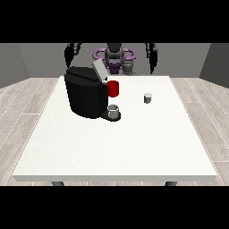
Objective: Insert the coffee pod into the coffee machine and close the lid
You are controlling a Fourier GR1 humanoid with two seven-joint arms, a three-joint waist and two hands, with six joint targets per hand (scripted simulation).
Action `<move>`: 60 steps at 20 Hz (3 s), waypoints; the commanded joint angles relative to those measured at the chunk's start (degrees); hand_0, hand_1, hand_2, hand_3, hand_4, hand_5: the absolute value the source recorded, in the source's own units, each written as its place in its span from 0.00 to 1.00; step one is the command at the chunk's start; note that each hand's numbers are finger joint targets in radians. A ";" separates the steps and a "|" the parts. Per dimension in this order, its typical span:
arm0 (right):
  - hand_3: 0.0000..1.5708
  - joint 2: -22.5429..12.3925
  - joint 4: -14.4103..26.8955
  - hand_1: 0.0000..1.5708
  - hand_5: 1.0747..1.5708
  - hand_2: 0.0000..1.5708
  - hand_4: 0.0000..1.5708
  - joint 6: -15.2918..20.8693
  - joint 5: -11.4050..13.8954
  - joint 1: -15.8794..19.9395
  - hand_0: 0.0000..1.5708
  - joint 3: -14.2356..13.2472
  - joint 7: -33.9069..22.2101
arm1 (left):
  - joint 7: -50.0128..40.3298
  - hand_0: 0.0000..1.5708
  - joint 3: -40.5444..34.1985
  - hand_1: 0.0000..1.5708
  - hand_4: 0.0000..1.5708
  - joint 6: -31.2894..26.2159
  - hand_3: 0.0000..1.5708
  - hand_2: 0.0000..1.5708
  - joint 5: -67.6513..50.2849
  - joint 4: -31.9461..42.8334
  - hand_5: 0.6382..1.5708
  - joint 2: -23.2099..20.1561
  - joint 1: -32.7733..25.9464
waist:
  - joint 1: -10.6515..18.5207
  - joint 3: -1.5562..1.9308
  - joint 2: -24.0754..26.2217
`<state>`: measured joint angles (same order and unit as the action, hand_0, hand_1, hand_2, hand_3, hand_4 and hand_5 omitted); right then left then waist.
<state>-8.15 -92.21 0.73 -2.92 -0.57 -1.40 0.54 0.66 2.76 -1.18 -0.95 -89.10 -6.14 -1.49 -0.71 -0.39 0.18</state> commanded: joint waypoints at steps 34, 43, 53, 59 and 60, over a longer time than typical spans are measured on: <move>0.00 8.08 7.38 0.00 1.00 0.00 0.00 10.15 11.51 12.08 0.00 5.89 -0.31 | 9.75 0.00 -2.19 0.00 0.00 -7.46 0.00 0.00 26.53 31.68 1.00 -21.14 27.13 | -8.25 0.38 -16.49; 0.00 8.10 10.91 0.00 1.00 0.00 0.00 9.39 13.46 14.32 0.00 6.50 0.01 | 10.71 0.60 -3.64 0.60 0.05 -1.70 0.44 0.61 32.83 41.25 1.00 -21.21 35.24 | -9.46 0.37 -16.13; 0.00 8.11 12.13 0.00 1.00 0.00 0.00 8.26 12.22 14.88 0.00 5.56 1.27 | 13.58 0.53 2.30 0.53 0.22 3.54 0.55 0.64 44.01 46.98 1.00 -21.74 34.33 | -10.39 0.37 -16.85; 0.00 7.06 17.91 0.00 1.00 0.00 0.00 6.93 11.33 13.93 0.00 3.92 2.16 | 9.31 0.50 6.28 0.50 0.25 -1.53 0.54 0.61 48.63 48.20 1.00 -18.65 35.74 | -8.55 0.40 -12.33; 0.00 7.67 16.83 0.00 1.00 0.00 0.00 8.95 12.27 16.26 0.00 3.62 1.67 | 13.33 0.46 4.10 0.46 0.25 -0.64 0.54 0.61 48.06 50.76 1.00 -20.81 38.24 | -9.02 0.38 -15.56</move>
<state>-0.82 -77.14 8.42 8.90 14.65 3.15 1.98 12.74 6.70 -1.33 45.16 -41.35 -27.21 34.89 -10.18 0.09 -14.68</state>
